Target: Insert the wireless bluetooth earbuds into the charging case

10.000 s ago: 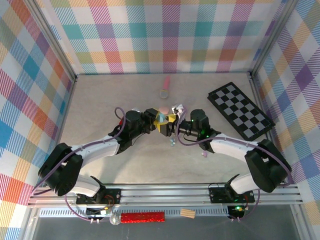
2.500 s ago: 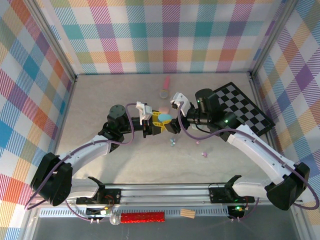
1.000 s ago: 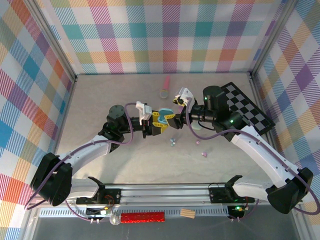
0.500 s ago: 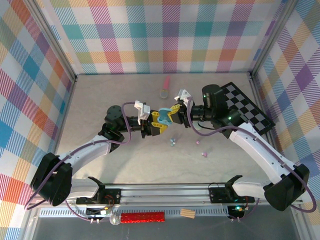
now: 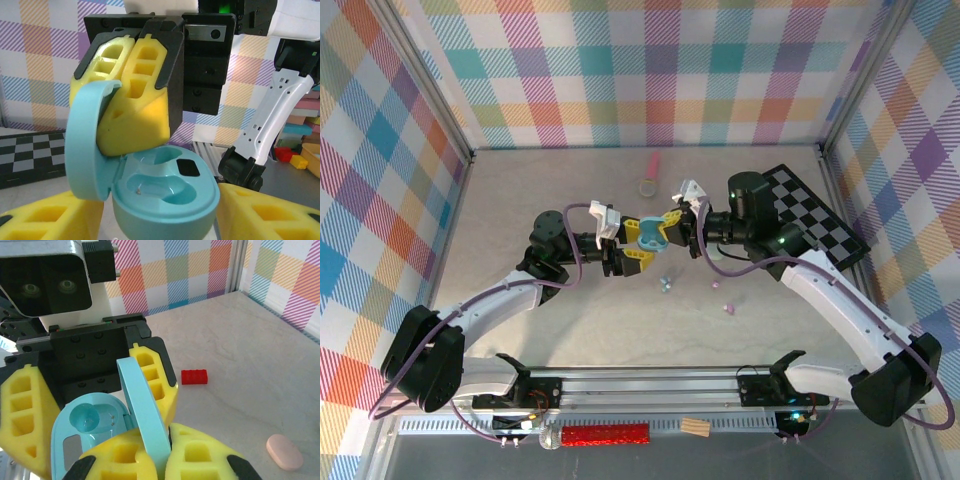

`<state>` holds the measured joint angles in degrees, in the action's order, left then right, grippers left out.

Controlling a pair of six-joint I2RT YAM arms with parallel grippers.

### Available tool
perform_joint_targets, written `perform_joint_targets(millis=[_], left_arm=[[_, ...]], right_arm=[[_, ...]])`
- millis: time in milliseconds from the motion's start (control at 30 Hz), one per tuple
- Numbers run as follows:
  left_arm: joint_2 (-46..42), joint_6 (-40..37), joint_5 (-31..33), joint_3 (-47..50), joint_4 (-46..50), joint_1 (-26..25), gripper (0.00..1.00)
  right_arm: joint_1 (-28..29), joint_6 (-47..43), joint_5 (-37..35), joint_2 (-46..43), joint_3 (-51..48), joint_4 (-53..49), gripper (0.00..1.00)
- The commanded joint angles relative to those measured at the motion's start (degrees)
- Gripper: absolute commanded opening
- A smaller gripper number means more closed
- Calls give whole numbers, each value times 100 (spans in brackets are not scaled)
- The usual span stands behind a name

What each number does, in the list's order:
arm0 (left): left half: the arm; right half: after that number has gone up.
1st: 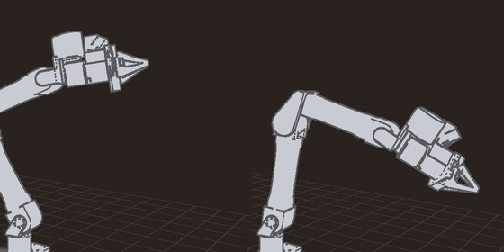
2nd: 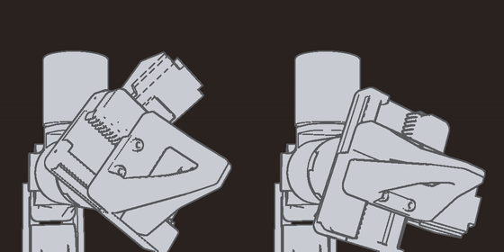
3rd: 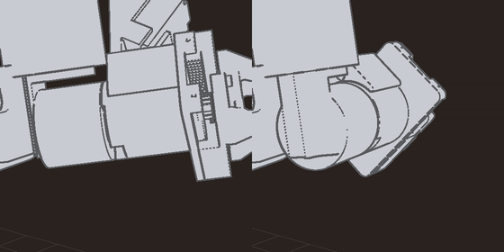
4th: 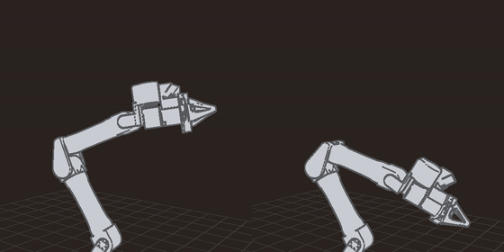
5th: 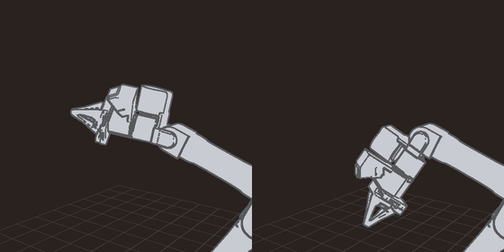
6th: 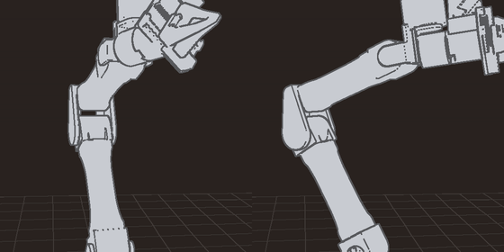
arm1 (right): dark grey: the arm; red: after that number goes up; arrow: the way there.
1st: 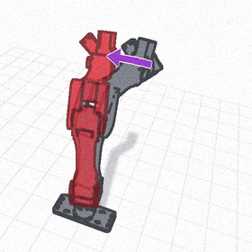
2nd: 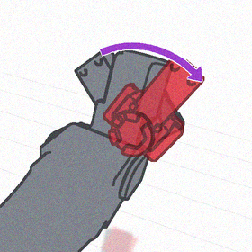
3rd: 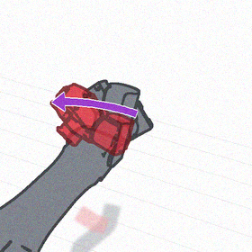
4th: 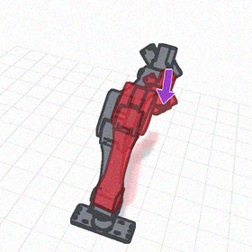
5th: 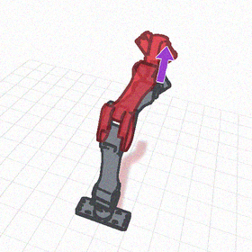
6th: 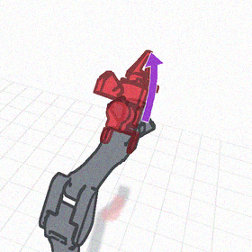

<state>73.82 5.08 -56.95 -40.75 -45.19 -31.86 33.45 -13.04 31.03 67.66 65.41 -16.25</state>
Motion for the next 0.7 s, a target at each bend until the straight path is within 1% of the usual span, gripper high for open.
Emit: perform_joint_targets(millis=[0,67,200,367,567,667], left_arm=[[69,37,-20,-213,-121,-31,61],[92,53,-2,-212,-147,-31,61],[98,97,52,-217,-242,-31,56],[98,147,52,-266,-237,-40,55],[115,160,43,-281,-210,-40,48],[124,151,61,-291,-190,-40,47]], right_arm=[[54,-165,-97,-146,-75,317,0],[56,-138,-102,-135,-97,359,0],[58,-142,-71,-95,-98,369,0],[64,-164,-85,-58,-107,360,0],[65,-164,-88,-66,-105,392,0],[60,-146,-93,-89,-121,438,0]])
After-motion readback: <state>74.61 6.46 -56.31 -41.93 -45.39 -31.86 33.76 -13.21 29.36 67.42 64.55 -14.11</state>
